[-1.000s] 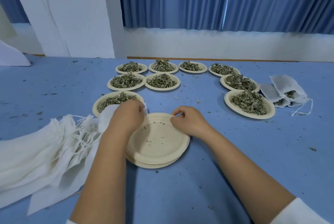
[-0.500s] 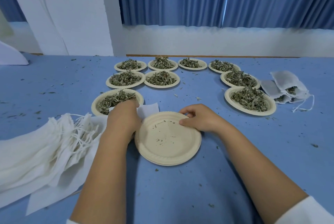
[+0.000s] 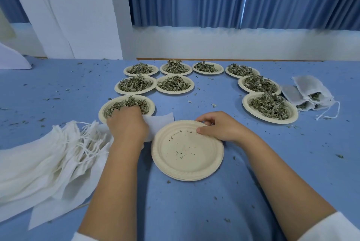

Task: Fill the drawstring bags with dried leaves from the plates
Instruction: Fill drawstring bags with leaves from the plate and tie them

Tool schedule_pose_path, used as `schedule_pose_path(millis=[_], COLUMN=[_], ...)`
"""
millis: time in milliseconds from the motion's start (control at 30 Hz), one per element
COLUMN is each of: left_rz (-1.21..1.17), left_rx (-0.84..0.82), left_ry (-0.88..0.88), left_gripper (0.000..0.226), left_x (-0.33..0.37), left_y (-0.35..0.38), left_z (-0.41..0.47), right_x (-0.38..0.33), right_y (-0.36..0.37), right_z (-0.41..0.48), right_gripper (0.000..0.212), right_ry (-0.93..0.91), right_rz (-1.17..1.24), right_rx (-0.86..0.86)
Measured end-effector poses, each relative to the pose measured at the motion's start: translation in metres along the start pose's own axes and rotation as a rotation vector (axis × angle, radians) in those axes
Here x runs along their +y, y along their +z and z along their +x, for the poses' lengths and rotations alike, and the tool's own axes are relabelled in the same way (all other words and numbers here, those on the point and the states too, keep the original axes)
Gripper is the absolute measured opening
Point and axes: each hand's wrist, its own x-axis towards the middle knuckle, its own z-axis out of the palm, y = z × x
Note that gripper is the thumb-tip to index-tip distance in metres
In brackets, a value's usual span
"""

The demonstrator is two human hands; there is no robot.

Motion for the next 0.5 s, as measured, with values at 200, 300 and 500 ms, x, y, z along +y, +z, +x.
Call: schedule_pose_path(millis=[200,300,500], left_rz=[-0.147,-0.229,-0.546], left_rx=[-0.023,0.034,0.277], left_ry=[-0.046,-0.011,0.053], left_gripper=[0.035,0.034,0.034], left_x=[-0.0011,-0.0013,0.0013], left_y=[0.0029,0.002,-0.0029], left_z=[0.0034,0.0014,-0.0032], right_x=[0.0023,0.0034,0.0047], right_y=[-0.0008,0.0001,0.0014], right_z=[0.0015,0.0023,0.0041], right_gripper=[0.015,0.016,0.016], right_ry=[0.006,0.014,0.019], right_rz=[0.004,0.018,0.018], right_rx=[0.005,0.014,0.056])
